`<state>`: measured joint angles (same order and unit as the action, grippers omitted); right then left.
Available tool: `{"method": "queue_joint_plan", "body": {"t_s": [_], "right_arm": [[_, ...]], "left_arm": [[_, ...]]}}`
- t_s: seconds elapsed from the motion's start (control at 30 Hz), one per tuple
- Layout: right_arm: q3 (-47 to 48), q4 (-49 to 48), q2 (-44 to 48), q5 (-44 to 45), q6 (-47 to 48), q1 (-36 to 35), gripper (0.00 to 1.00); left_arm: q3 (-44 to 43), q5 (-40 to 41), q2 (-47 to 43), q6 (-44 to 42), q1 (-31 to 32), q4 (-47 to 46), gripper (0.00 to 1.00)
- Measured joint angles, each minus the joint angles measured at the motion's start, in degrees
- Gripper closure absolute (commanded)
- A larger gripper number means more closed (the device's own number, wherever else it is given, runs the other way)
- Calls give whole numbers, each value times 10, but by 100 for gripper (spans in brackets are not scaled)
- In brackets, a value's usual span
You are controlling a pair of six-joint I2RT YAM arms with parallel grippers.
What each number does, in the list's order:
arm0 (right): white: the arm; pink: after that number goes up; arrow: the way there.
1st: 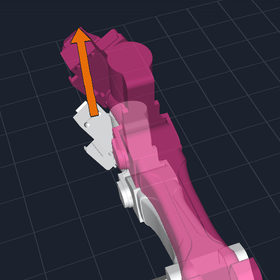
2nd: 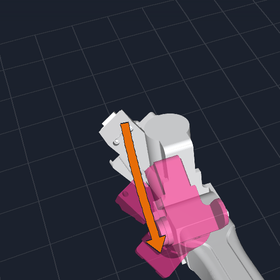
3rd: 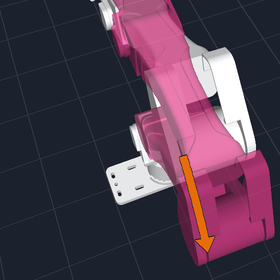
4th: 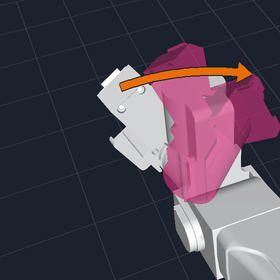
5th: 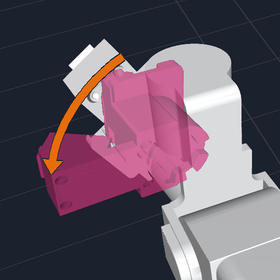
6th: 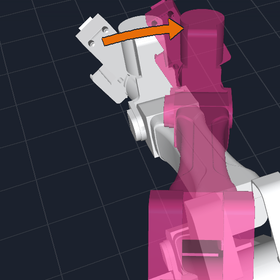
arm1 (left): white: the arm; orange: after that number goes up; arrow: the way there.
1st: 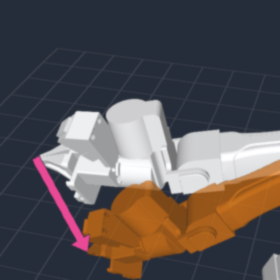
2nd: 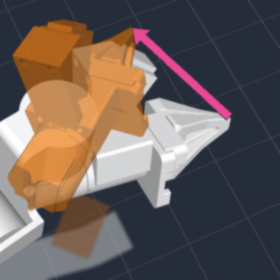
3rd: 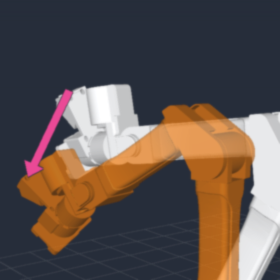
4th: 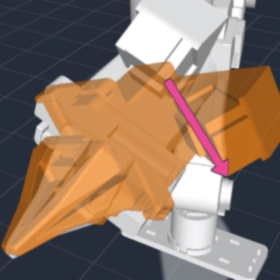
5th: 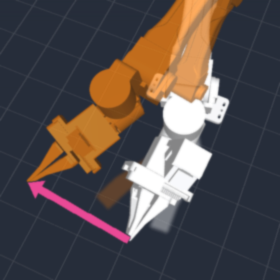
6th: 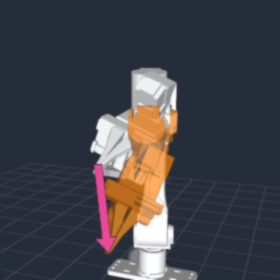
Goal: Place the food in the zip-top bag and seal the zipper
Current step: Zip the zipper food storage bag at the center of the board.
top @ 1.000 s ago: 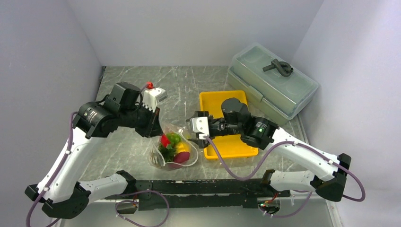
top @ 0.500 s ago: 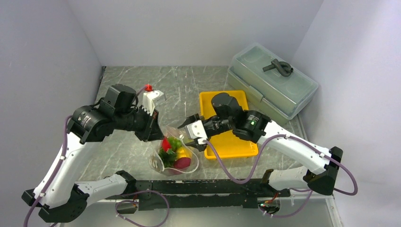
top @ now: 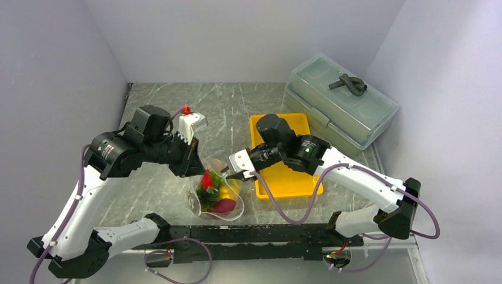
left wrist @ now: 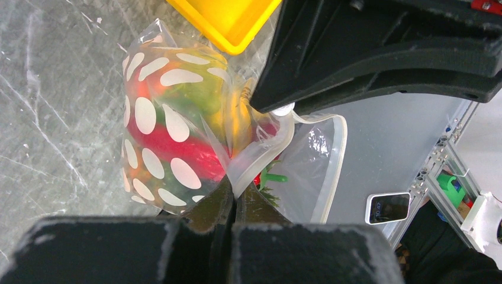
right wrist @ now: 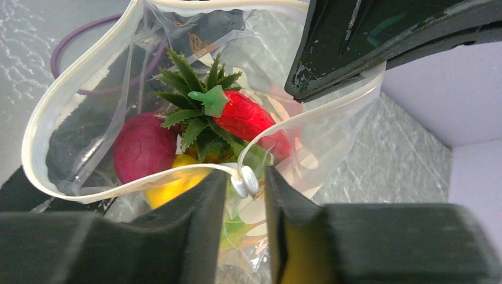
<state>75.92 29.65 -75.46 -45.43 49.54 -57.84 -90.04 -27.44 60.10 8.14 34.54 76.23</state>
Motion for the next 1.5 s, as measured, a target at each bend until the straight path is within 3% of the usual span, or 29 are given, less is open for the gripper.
{"method": "queue_joint_plan", "body": {"t_s": [0.2, 0.63, 0.8, 1.13, 1.3, 1.5], "right_arm": [[0, -1, 0, -2, -4, 0, 100], [15, 46, 13, 34, -22, 0, 100], [50, 102, 18, 69, -45, 0, 100], [213, 260, -34, 128, -111, 0, 100], [271, 332, -77, 146, -136, 0, 100], [296, 380, -102, 153, -161, 0, 100]], "left_arm": [[0, 0, 0, 0, 0, 0, 95], [7, 24, 1, 1, 0, -1, 85], [15, 37, 1, 3, 0, -2, 74], [15, 38, -23, 6, 1, -23, 33], [21, 27, -69, 5, 1, -70, 24], [74, -15, -137, 6, 1, -166, 22]]}}
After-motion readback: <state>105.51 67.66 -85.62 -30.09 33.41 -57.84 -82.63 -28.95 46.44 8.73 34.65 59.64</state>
